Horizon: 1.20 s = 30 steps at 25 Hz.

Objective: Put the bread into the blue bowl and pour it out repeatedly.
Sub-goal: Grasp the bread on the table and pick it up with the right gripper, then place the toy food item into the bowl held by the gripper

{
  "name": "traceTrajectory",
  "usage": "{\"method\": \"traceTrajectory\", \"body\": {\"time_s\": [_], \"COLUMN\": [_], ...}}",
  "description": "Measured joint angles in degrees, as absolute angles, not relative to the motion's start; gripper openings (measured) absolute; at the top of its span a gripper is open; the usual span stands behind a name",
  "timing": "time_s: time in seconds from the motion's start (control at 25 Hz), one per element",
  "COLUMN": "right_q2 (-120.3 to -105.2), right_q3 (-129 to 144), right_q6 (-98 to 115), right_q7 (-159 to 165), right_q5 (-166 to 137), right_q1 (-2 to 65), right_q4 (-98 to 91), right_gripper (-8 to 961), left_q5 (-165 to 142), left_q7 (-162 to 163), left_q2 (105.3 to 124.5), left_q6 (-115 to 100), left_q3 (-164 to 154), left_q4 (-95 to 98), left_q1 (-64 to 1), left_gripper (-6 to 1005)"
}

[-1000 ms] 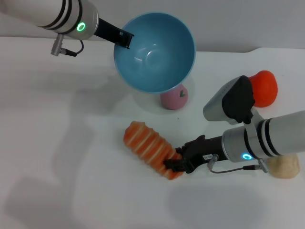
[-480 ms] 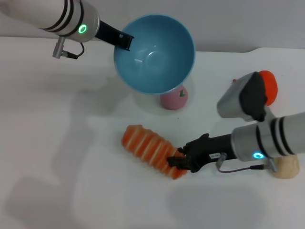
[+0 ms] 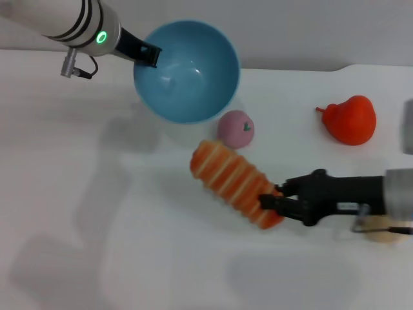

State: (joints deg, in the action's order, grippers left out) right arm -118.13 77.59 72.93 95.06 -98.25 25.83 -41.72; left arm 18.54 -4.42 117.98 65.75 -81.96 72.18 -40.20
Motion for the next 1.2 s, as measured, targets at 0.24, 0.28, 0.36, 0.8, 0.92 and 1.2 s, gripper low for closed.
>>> {"method": "traceTrajectory", "body": {"time_s": [0.24, 0.28, 0.36, 0.8, 0.92, 1.2], "right_q2": [-118.68, -118.68, -118.68, -118.74, -118.73, -118.53], "right_q3": [63.81, 63.0, 61.91, 61.27, 61.83, 61.98], "right_q6": [88.93, 89.51, 90.12, 82.67, 80.62, 80.06], "right_q7": [84.95, 84.58, 83.96, 78.82, 79.15, 79.32], "right_q5": [-96.57, -96.07, -95.08, -87.59, -87.71, -89.49], "right_q1": [21.11, 20.96, 20.92, 23.6, 25.25, 28.46], "right_q4": [-45.07, -45.12, -45.19, -44.72, -43.53, -38.84], "right_gripper": [193, 186, 177, 167, 163, 156], "left_q5": [16.26, 16.21, 16.22, 26.54, 30.91, 36.64], "left_q7": [-3.61, -3.7, -3.77, -8.26, -9.78, -9.94], "left_q2": [117.99, 118.0, 118.02, 118.29, 118.39, 118.37], "left_q6": [67.02, 66.91, 66.53, 70.55, 71.11, 70.28], "left_q3": [-82.1, -82.28, -82.91, -91.51, -92.42, -92.54], "left_q4": [61.86, 60.42, 58.37, 59.58, 59.66, 59.68], "left_q1": [-45.96, -46.8, -48.08, -49.17, -49.31, -49.53], "left_gripper": [-2, -2, -2, -2, -2, -1]}}
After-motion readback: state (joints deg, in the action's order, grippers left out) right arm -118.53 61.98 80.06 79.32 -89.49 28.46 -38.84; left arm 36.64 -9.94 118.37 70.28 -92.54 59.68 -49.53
